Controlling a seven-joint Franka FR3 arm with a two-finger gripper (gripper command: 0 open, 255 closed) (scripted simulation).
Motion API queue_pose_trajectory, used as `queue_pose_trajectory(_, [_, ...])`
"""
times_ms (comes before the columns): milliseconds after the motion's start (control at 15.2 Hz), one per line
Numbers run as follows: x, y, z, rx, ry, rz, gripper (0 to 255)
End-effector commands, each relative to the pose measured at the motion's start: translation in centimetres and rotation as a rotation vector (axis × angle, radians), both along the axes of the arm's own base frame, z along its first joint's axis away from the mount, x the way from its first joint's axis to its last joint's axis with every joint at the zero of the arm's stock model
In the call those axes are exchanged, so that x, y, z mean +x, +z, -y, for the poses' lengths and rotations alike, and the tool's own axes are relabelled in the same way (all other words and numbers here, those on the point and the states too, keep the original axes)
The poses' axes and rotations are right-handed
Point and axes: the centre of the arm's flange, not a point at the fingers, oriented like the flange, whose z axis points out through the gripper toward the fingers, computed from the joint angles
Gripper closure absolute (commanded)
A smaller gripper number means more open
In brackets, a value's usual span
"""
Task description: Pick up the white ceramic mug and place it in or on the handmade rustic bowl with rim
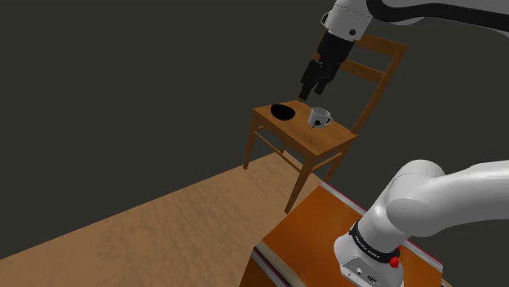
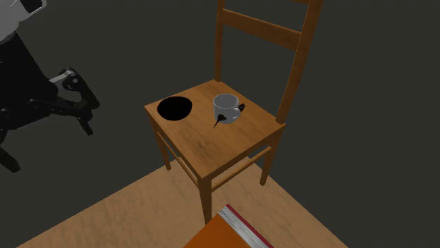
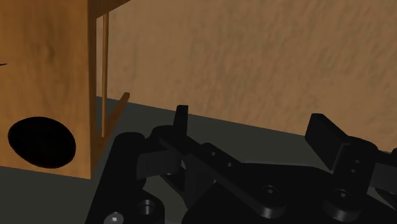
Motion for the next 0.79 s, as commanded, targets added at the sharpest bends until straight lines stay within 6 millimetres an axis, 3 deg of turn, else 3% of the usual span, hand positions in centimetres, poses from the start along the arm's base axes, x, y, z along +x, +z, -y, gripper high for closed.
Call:
queue_pose_trajectory(0, [0.0,0.0,0.0,0.000,0.000,0.000,0])
queue_pose_trajectory(726, [3.9,-6.7,12.1,-0.018,-0.002,-0.010,0])
